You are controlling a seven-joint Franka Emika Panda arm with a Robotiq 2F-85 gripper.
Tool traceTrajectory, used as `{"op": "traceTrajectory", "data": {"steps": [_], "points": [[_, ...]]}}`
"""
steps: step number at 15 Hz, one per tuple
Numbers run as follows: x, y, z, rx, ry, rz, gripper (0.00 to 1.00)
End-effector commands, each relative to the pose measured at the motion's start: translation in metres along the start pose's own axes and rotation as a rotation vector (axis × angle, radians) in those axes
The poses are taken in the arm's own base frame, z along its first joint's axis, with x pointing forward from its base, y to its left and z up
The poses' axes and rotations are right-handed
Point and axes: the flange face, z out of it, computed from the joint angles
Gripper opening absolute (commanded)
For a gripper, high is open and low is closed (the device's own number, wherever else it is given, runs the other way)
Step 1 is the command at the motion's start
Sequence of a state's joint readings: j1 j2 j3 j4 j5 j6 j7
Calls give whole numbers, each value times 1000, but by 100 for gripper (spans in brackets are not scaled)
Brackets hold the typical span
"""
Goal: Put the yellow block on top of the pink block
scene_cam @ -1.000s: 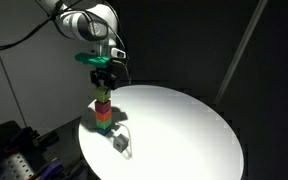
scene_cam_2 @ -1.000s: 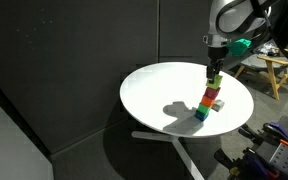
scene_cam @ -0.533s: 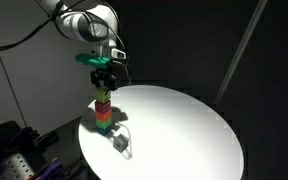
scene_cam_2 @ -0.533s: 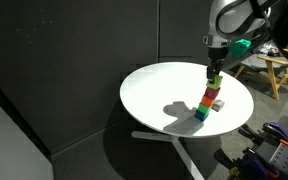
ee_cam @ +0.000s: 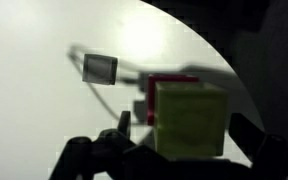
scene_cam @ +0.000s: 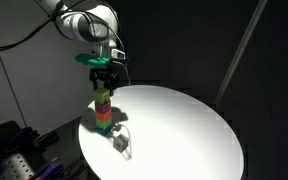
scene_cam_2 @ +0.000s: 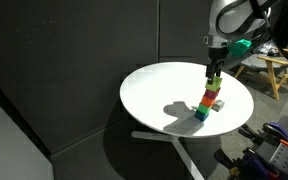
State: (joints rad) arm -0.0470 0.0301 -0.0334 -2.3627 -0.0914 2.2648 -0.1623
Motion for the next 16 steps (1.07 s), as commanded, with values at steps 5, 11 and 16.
{"op": "traceTrajectory", "data": {"steps": [5, 11, 16], "points": [[-9, 9, -12, -12, -1, 15, 100], [-16, 14, -25, 17, 50, -5, 100], [-24, 19, -35, 58, 93, -45, 100]]}}
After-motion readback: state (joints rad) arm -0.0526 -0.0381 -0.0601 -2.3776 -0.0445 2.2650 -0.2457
